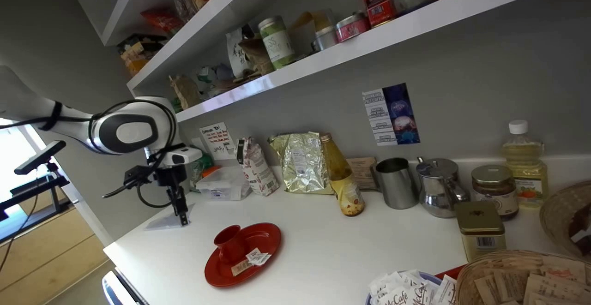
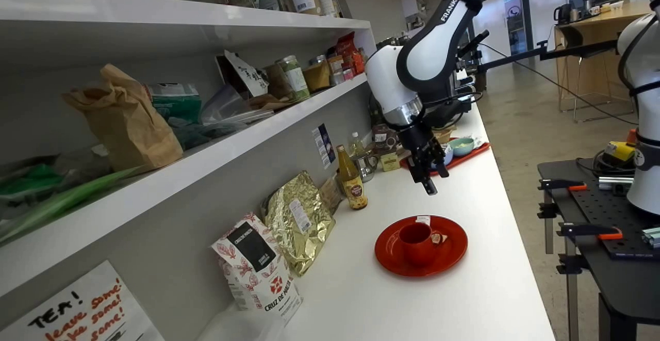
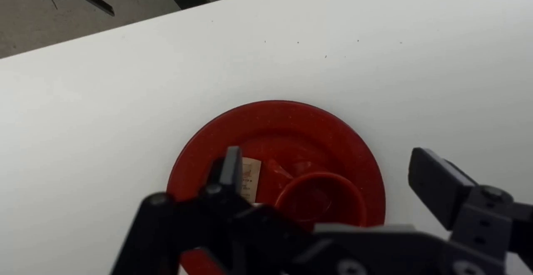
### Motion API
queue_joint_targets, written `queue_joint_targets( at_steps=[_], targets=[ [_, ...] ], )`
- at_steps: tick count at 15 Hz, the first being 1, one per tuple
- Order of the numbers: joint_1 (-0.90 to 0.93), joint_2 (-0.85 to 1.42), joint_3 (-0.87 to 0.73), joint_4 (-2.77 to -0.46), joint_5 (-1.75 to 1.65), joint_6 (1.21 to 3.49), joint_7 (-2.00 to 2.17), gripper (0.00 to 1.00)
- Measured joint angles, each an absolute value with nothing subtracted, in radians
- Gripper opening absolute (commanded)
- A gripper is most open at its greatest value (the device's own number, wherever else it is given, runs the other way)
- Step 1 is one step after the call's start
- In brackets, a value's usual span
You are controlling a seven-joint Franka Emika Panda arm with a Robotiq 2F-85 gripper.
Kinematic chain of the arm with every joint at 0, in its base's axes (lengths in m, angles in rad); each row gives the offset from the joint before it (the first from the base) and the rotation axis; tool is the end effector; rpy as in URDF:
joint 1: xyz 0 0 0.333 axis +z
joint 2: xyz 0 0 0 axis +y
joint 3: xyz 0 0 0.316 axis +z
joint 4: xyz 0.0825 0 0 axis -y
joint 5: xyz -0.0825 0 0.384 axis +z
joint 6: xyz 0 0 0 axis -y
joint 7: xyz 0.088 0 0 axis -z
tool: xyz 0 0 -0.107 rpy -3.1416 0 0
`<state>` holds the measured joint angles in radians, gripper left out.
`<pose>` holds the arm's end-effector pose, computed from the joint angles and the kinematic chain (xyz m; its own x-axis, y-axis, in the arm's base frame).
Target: Take the cup off of the plate
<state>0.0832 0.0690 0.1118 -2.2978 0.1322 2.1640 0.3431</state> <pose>0.4861 0.1014 0.3038 0.9484 -0.2218 -0.2266 -0.2333 -0.9721 -0.0251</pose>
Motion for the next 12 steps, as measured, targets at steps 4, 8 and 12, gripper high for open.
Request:
queue_joint_targets(
  at_steps=[4,8,12],
  targets=[
    [0.083,0.110,0.103,-2.261,0.111,2.193,0.401,1.00],
    [0.084,0.174,0.091,-2.205,0.107,2.224,0.461,1.00],
    [0.094,0.254,0.077,-2.136,0.107,2.244,0.527,1.00]
  ],
)
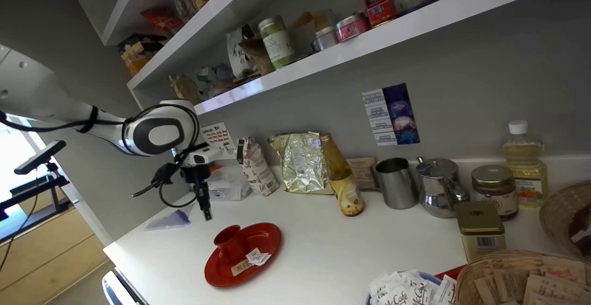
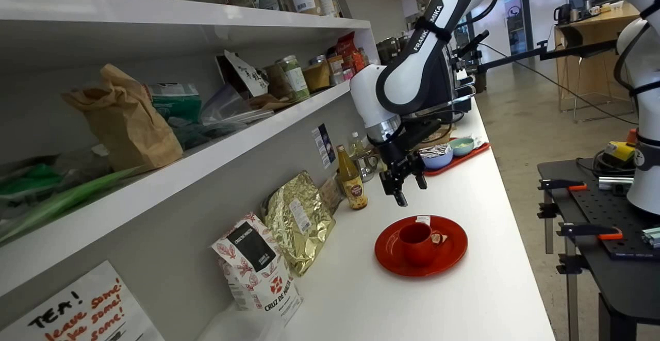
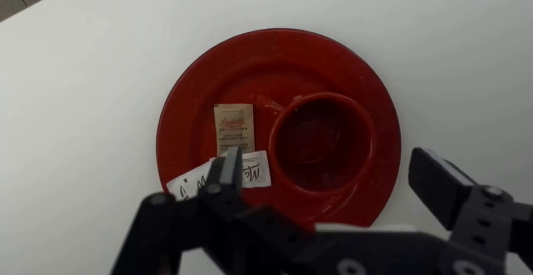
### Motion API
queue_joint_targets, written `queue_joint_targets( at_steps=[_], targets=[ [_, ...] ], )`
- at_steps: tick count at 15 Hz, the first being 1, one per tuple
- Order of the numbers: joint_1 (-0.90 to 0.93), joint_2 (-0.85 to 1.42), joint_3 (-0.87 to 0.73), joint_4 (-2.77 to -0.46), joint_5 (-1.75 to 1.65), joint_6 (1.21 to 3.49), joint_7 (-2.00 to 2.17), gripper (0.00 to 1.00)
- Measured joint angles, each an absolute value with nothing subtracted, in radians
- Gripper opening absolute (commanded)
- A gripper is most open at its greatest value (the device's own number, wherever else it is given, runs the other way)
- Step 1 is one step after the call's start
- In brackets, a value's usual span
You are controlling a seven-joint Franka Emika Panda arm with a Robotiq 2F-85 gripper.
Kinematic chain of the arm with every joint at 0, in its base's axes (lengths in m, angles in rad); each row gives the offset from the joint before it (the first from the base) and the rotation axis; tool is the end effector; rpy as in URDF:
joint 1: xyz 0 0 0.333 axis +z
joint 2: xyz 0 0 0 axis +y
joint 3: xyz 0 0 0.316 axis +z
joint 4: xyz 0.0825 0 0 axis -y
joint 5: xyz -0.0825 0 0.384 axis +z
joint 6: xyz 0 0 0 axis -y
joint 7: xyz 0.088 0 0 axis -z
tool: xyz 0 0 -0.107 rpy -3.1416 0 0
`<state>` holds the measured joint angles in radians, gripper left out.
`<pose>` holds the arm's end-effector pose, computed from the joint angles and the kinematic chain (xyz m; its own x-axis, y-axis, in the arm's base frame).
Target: Take the cup off of the plate
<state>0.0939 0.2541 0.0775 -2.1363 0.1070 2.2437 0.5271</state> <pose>0.5447 0.0971 0.2756 0.8952 -0.4097 -0.1753 -0.4169 -0.9089 -0.0047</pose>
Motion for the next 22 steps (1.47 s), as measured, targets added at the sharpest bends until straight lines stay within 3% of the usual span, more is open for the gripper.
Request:
queue_joint_targets(
  at_steps=[22],
  targets=[
    [0.146,0.445,0.001,-2.072,0.106,2.245,0.624,1.00]
  ],
)
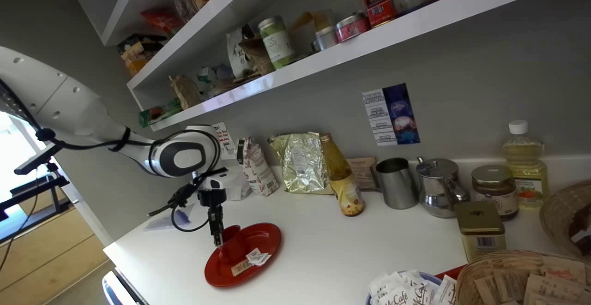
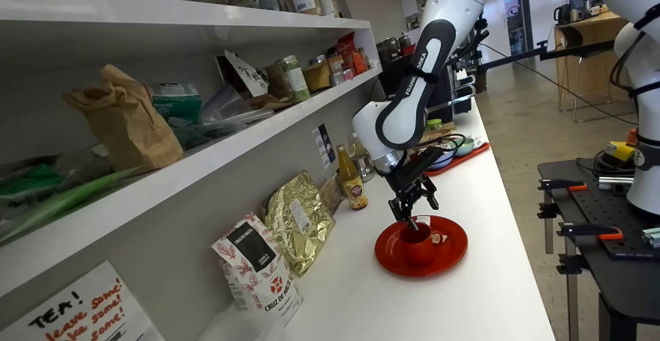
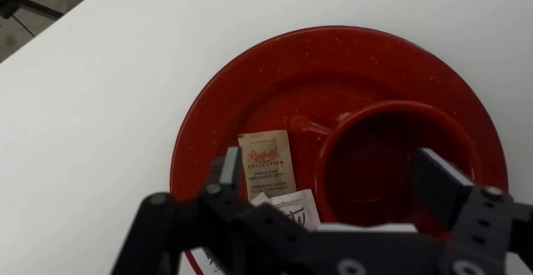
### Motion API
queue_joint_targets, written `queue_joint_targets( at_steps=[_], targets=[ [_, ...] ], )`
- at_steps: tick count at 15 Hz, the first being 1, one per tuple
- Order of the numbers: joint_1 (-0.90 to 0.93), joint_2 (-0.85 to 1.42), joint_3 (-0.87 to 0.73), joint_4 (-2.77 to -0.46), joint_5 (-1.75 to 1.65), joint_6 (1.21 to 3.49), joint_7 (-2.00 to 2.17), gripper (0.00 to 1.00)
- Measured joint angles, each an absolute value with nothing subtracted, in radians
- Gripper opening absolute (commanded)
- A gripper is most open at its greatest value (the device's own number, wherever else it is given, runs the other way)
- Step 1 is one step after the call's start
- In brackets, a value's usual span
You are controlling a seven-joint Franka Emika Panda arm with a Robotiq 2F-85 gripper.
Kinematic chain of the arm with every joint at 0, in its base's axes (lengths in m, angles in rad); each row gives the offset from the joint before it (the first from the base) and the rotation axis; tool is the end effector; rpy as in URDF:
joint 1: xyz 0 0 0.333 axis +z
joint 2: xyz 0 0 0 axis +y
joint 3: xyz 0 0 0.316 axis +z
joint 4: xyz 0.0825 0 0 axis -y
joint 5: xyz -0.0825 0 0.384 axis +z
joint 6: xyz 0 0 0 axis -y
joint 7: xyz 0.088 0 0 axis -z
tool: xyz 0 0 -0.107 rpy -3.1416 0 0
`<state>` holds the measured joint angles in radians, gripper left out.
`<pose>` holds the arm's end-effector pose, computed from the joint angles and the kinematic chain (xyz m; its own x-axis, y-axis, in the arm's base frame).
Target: Take the cup off of the plate
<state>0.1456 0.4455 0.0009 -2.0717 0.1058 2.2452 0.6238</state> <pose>0.5518 0.0845 0.1927 0.8142 -0.5211 -0.2560 -0.5116 -0.8524 0.1077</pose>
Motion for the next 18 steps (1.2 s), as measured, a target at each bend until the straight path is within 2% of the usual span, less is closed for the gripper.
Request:
queue_joint_targets(
  at_steps=[13,14,16,18],
  targets=[
    [0.134,0.533,-0.034,-2.005,0.115,2.245,0.624,1.00],
    [0.134,0.541,-0.033,-1.998,0.117,2.245,0.624,0.75],
    [0.134,0.558,-0.033,-1.986,0.118,2.245,0.624,0.67],
    [0.134,0.570,-0.033,-1.977,0.125,2.245,0.624,0.51]
  ],
)
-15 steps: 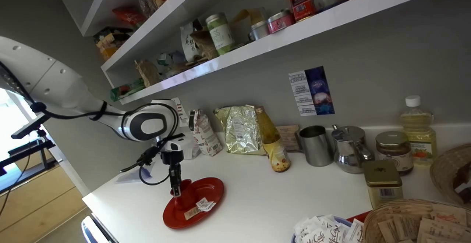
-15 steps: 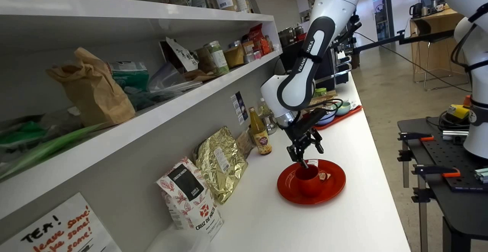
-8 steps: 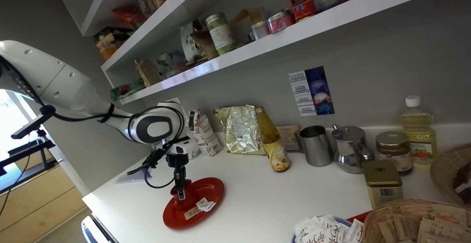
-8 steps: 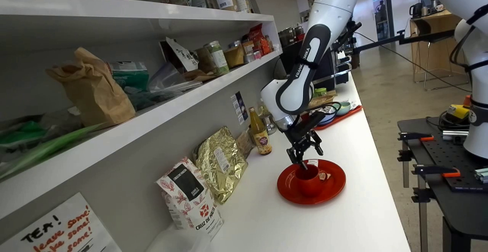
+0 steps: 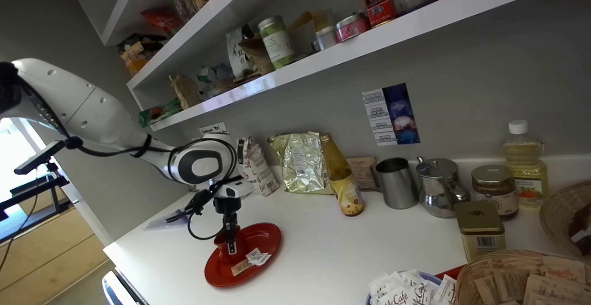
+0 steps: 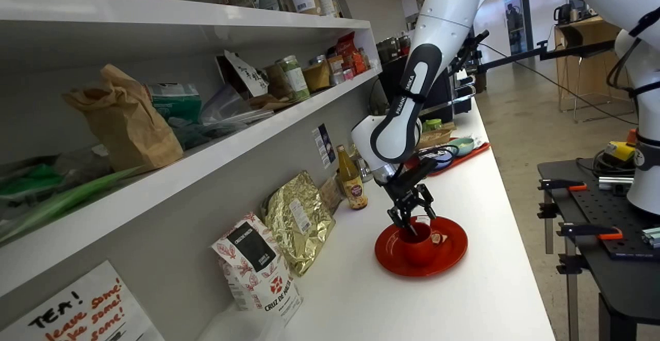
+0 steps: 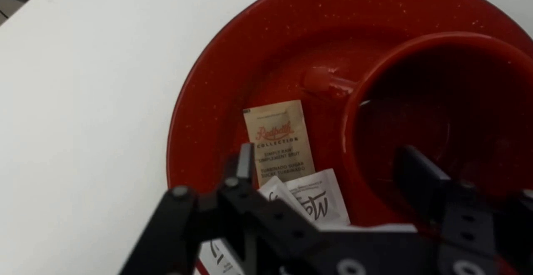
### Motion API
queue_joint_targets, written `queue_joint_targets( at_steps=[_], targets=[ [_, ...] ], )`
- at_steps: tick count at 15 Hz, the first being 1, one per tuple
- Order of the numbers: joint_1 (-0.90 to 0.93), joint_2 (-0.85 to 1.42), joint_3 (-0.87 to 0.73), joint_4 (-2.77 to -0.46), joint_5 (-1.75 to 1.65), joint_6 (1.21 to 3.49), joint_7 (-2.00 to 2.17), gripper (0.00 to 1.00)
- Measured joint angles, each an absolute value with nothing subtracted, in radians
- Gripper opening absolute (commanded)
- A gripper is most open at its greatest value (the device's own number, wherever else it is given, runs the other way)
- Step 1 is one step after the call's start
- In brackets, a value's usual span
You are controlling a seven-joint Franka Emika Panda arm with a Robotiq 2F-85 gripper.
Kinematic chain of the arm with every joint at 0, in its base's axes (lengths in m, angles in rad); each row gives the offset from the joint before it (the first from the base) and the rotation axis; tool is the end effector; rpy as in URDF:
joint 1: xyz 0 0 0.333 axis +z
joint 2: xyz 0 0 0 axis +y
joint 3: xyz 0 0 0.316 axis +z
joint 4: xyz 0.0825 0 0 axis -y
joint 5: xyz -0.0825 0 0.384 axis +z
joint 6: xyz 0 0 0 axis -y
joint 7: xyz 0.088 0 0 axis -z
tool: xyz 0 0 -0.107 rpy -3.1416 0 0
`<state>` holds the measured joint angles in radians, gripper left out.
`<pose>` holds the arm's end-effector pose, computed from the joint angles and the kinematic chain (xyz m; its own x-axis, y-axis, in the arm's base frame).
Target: Take the cup off of the plate
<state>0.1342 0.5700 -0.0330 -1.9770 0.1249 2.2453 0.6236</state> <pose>0.5726 0.0616 0.1546 0.7764 -0.5683 -0.2725 -0.5549 -0.8214 0.1318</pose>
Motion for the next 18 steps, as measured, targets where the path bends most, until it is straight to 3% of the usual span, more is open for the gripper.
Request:
queue_joint_targets(
  at_steps=[7,18],
  targets=[
    [0.132,0.579,-0.033,-1.959,0.157,2.245,0.624,0.01],
    [0.120,0.545,-0.020,-1.948,0.215,2.245,0.622,0.02]
  ],
)
